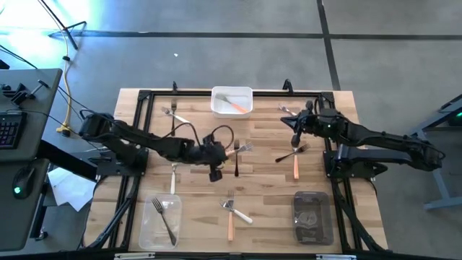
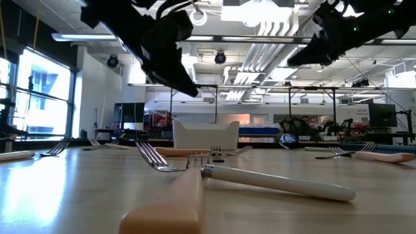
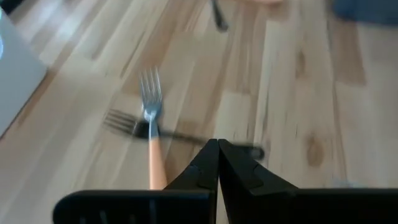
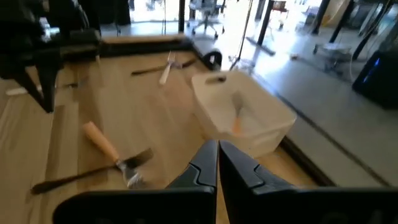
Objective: Sort silverware by color (type)
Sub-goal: Put the bottom center white fork into the black bin
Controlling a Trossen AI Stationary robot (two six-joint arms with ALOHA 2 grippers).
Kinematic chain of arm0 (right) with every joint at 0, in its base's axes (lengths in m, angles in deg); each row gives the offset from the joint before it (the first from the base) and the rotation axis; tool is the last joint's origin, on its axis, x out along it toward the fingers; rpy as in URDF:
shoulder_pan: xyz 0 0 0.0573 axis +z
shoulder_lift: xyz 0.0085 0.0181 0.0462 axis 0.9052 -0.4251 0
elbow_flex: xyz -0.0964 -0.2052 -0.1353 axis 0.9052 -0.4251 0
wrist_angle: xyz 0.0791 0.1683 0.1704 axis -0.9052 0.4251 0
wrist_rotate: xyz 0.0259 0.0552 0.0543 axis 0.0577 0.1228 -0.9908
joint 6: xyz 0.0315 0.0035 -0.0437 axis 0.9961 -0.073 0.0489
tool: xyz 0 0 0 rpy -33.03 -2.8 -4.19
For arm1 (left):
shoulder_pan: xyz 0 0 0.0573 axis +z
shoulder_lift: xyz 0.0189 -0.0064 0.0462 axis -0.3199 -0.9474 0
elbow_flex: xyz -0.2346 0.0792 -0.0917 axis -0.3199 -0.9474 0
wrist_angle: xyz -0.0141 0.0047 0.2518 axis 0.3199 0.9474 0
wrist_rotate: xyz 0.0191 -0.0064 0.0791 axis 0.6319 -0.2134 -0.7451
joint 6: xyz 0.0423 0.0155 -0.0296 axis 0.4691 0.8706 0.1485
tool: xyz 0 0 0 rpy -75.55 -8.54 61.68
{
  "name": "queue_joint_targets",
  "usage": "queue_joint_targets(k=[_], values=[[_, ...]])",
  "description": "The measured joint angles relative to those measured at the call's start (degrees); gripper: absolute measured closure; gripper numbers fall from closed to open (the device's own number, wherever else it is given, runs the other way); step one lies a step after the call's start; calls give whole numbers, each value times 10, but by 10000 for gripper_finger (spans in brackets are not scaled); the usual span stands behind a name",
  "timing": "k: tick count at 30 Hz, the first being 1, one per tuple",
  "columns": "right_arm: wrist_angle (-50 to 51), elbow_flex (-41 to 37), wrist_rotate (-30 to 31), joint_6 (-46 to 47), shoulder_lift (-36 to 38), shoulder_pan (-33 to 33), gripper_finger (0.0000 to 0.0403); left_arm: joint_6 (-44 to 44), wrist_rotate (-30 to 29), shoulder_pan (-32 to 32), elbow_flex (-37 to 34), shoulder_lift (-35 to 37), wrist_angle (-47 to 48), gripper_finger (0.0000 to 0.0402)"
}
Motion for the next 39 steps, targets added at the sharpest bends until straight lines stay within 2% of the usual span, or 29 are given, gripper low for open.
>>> queue_joint_targets(k=[4,8,14,17,22,25,28,35,39], values=[[36,0,32,43,-10,34,403,18,34,17,-62,0,-116,401],[42,0,48,93,-45,91,403,49,34,22,-110,0,-203,401],[7,1,133,183,-143,219,403,55,28,22,-201,0,-378,401],[-42,1,157,228,-199,279,403,56,26,22,-235,0,-430,401],[-156,4,193,279,-290,363,403,70,-23,22,-259,0,-463,401],[-164,35,224,306,-352,403,403,70,-51,22,-265,0,-473,401],[-161,83,241,313,-423,433,403,70,-50,22,-268,0,-475,401],[-142,217,206,354,-567,476,399,85,-43,22,-268,0,-481,401],[-108,284,181,386,-638,487,372,94,-43,22,-268,0,-483,401]])
